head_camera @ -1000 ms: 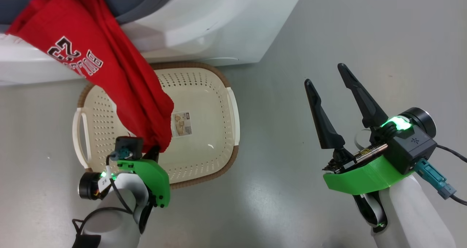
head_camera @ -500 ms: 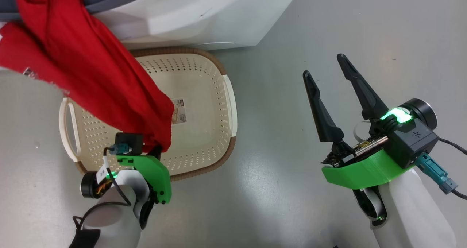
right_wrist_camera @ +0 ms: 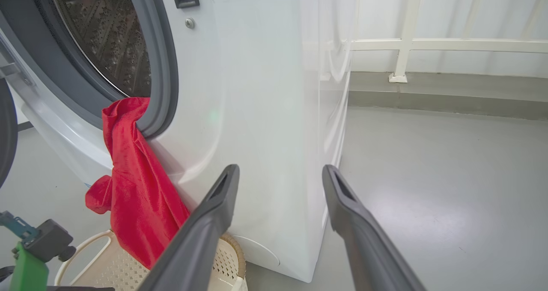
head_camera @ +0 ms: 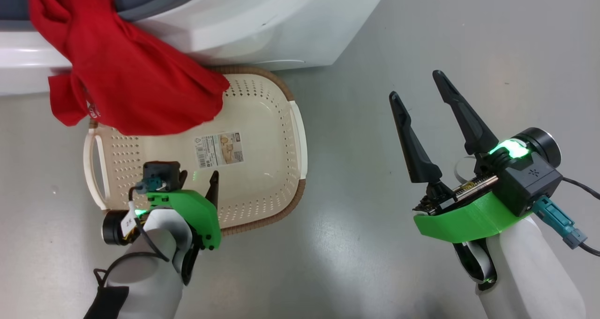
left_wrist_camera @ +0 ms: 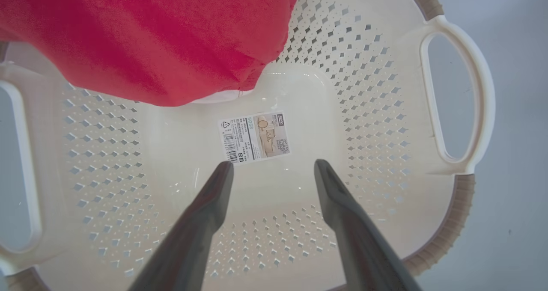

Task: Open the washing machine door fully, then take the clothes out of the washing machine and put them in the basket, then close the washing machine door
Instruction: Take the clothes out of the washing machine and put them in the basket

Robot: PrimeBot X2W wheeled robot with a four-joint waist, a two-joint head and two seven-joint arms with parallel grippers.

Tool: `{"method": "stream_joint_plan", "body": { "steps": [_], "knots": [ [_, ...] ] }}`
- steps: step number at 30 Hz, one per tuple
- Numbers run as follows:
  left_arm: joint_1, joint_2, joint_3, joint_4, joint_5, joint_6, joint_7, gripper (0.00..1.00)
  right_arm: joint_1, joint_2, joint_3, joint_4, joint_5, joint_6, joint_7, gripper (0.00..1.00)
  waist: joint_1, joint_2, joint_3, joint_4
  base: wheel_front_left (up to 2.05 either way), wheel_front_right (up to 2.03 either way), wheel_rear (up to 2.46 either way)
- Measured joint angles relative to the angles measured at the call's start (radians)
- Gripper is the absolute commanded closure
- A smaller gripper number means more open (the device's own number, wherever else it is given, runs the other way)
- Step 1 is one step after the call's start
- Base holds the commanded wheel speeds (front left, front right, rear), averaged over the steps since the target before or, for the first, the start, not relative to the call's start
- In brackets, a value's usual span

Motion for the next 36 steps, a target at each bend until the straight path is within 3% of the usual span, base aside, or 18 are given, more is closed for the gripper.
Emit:
{"method": "stream_joint_plan", "body": {
  "steps": [10, 18, 23, 36],
  "knots": [
    [0.002, 0.001, 0.030, -0.062, -0.040, 0.000, -0.045, 0.00, 0.003, 0.000, -0.008, 0.003, 0.001, 0.000, 0.000, 0.00, 0.0000, 0.0000, -0.042, 0.015, 0.00, 0.00, 0.00],
    [0.105, 0.059, 0.146, -0.368, 0.001, 0.056, -0.046, 0.00, 0.010, -0.001, -0.016, 0.003, 0.002, 0.000, 0.000, 0.00, 0.0000, 0.0000, -0.065, 0.033, 0.00, 0.00, 0.00],
    [0.181, 0.060, 0.211, -0.544, 0.062, 0.079, -0.046, 0.00, 0.026, -0.001, -0.020, 0.003, 0.002, 0.000, 0.000, 0.00, 0.0000, 0.0000, -0.079, 0.041, 0.00, 0.00, 0.00],
    [0.298, 0.061, 0.269, -0.864, 0.174, 0.096, -0.049, 0.00, 0.028, -0.001, -0.022, 0.000, 0.002, 0.000, 0.000, 0.00, 0.0000, 0.0000, -0.096, 0.043, 0.00, 0.00, 0.00]
  ]
}}
